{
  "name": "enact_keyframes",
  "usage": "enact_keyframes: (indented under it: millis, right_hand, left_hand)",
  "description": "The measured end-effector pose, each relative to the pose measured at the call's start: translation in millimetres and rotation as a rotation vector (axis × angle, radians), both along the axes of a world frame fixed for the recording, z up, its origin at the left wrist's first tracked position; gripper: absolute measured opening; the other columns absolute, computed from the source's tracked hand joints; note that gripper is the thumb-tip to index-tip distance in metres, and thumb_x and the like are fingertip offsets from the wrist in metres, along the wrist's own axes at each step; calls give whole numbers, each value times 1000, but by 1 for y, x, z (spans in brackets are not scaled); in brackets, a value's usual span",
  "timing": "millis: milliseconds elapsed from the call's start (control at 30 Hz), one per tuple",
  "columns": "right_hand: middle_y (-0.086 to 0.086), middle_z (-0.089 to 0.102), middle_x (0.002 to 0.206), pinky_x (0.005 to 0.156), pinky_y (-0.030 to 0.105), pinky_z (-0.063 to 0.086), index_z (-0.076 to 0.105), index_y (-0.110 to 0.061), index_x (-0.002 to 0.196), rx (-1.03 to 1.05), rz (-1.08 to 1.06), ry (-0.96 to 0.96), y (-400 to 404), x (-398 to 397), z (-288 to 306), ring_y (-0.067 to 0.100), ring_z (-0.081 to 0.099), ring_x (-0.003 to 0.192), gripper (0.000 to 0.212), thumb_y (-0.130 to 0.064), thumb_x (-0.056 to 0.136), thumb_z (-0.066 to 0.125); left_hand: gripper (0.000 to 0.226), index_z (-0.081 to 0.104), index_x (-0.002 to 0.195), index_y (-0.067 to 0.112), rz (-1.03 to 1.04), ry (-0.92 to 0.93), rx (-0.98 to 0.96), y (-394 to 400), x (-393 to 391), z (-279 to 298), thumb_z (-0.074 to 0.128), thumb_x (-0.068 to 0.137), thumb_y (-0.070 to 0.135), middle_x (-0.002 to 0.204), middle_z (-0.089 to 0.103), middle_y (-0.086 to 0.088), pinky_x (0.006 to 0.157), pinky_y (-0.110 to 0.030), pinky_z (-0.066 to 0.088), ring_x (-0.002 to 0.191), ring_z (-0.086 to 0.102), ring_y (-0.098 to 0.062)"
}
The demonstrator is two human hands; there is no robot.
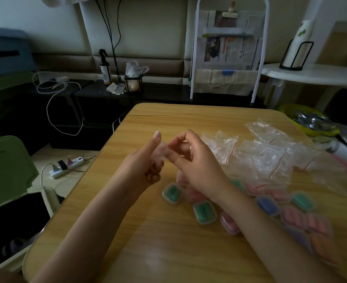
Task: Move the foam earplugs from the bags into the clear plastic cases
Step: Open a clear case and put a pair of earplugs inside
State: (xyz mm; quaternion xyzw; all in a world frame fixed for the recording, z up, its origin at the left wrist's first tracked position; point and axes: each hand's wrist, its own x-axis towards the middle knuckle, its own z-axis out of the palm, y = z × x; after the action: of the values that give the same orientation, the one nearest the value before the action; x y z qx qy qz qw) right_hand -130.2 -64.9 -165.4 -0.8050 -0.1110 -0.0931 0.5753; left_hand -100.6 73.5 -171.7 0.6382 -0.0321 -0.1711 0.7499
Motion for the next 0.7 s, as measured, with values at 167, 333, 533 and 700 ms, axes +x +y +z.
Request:
enact_keyframes:
  millis: [167, 333, 533, 700]
  right_hand:
    - [-14, 70, 101, 70, 38, 58, 62, -25, 110, 35, -67, -59, 2, 2, -6, 25, 69, 80, 22, -23, 89, 65]
    - [-10, 70, 92, 57, 11, 49, 69, -16, 106, -66, -112, -201, 4, 0, -11, -3, 63, 61, 18, -19, 88, 67]
    - [-6, 67, 96, 54, 6, 41, 59, -15, 101, -123, -54, -245, 7, -3, -7, -11, 58, 58, 10, -22, 93, 59]
    - [-4, 68, 94, 51, 5, 40, 58, -17, 99, -38, -30, -224, 7, -5, -6, -9, 58, 57, 7, -22, 94, 57]
  left_hand:
    - [43, 63, 77, 15, -7, 145, -143, -1, 2, 2, 54, 85, 56, 56, 48, 2, 41, -17, 33, 45, 38, -7]
    - [47, 56, 89, 7, -22, 124, -129, -4, 0, -3, 41, 95, 50, 55, 50, 1, 43, -18, 38, 46, 41, -7]
    - [48, 52, 115, 6, -24, 82, -178, -4, 0, 0, 49, 92, 47, 59, 47, 2, 45, -19, 39, 49, 42, -6]
    - [44, 50, 109, 10, -11, 40, -202, -5, -1, 0, 51, 87, 48, 61, 47, 4, 43, -18, 34, 47, 38, -4]
